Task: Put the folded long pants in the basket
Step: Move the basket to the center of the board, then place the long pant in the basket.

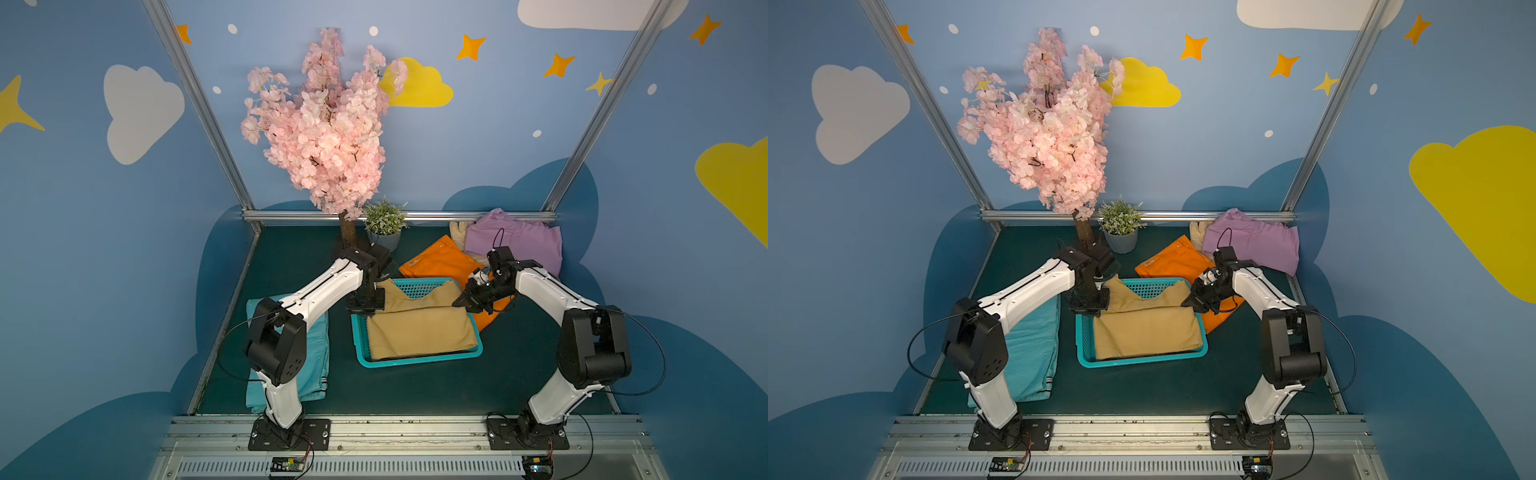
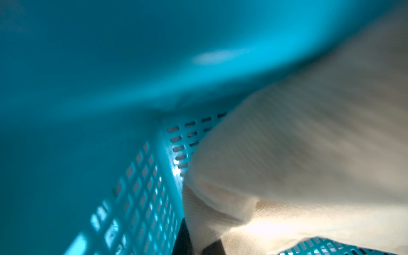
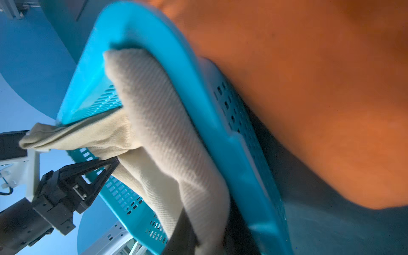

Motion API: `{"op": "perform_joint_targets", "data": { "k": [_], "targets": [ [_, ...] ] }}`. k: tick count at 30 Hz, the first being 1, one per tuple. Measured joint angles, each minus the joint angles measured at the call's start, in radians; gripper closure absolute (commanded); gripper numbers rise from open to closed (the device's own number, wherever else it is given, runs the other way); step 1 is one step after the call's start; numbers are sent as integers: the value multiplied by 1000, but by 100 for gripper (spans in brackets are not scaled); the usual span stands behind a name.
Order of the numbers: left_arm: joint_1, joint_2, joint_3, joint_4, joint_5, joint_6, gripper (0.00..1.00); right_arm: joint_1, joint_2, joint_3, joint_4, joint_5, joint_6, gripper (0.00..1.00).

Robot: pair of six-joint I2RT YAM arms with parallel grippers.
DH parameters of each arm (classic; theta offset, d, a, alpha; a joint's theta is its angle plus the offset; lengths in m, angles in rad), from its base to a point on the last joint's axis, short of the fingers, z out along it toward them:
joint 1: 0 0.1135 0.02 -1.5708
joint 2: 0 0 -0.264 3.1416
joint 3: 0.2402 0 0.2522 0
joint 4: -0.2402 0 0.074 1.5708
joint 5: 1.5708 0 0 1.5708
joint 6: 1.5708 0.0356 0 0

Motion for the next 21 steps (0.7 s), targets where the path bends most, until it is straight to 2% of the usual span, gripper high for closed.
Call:
{"op": "perform_joint_targets", "data": {
  "k": [8,13,21],
  "targets": [
    [43,-33,-63,-26,-60,-46,97,174,25,72,-61,98,-47,100],
    [58,-66,-116,-16,-33,-69,98,195,64,101,-71,138,-55,100],
    [66,-176,-108,-28,27,-89,97,201,48,164,-114,163,-72,100]
  ]
}}
